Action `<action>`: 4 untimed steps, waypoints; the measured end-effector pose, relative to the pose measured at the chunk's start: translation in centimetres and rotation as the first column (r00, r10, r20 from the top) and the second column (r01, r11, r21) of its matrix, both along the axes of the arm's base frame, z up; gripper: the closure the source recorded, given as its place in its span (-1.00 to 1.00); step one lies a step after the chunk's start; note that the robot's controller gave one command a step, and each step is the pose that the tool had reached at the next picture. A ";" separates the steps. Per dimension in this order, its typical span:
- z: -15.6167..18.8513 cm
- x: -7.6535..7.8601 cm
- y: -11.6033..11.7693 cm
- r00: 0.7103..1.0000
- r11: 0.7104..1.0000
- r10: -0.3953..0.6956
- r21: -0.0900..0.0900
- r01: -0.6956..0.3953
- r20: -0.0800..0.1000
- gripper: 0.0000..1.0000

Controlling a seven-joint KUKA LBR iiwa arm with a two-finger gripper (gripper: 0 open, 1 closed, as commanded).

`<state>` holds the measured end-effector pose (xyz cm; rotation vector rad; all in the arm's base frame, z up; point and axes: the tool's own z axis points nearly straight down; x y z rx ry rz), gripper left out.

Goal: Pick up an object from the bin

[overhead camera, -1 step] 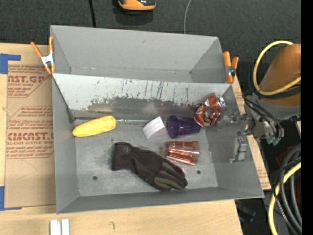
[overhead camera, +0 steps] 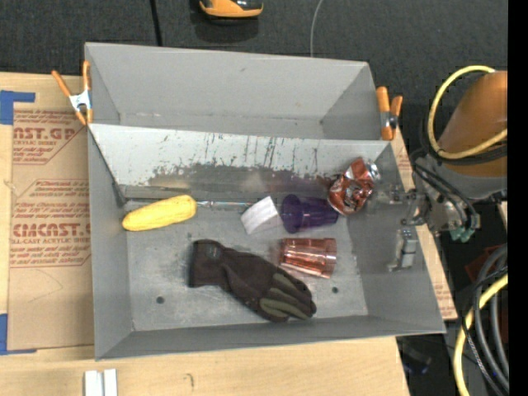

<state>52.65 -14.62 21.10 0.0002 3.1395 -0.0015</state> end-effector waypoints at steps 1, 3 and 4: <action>-5.9 0.4 2.0 1.000 1.000 0.018 -0.001 -0.018 0.005 -1.00; -13.5 -0.8 9.3 1.000 1.000 0.021 0.000 -0.021 -0.002 1.00; -13.5 -0.8 9.3 1.000 1.000 0.021 0.000 -0.021 -0.002 1.00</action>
Offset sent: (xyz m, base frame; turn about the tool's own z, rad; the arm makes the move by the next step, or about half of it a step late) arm -0.0263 0.0821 -0.1337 0.0512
